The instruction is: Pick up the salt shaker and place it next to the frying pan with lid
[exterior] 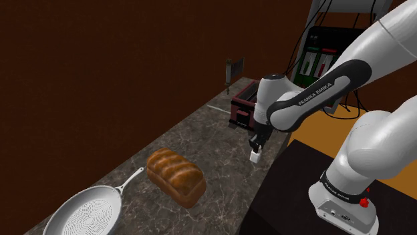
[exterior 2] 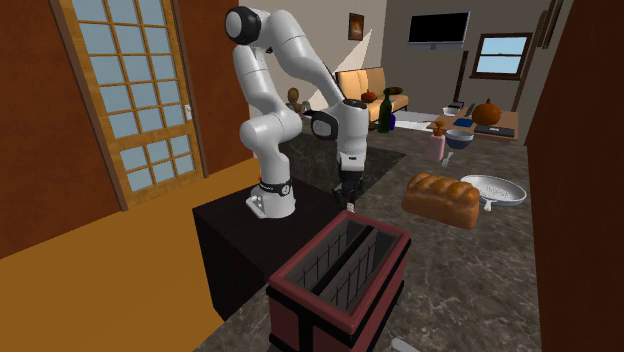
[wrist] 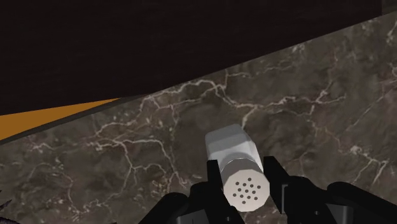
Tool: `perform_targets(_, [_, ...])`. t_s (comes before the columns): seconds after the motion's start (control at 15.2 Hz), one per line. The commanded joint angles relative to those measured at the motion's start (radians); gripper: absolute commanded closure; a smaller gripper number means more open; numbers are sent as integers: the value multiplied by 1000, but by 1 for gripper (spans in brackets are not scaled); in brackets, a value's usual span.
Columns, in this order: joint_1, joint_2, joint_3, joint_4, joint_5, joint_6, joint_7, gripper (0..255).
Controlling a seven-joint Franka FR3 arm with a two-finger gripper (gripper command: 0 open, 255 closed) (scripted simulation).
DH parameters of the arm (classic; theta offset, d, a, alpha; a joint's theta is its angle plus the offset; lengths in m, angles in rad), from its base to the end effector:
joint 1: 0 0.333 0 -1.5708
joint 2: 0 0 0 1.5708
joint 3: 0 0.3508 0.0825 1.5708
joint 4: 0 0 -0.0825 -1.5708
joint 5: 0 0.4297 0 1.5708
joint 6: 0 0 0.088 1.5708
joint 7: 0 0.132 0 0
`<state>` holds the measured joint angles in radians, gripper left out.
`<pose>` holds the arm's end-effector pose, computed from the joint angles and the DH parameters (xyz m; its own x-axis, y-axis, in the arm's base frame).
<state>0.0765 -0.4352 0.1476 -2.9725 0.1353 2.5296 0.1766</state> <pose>0.3194 0.0632 0.2453 0.9969 -0.0774 -0.0116 -0.0776 -0.9969 -0.0128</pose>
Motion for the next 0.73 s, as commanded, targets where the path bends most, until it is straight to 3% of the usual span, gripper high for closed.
perform_targets(0.0, [1,-39,-2,8,-1,-48,1,255])
perform_targets(0.66, [-1,-189,-14,66,-13,-255,5,255])
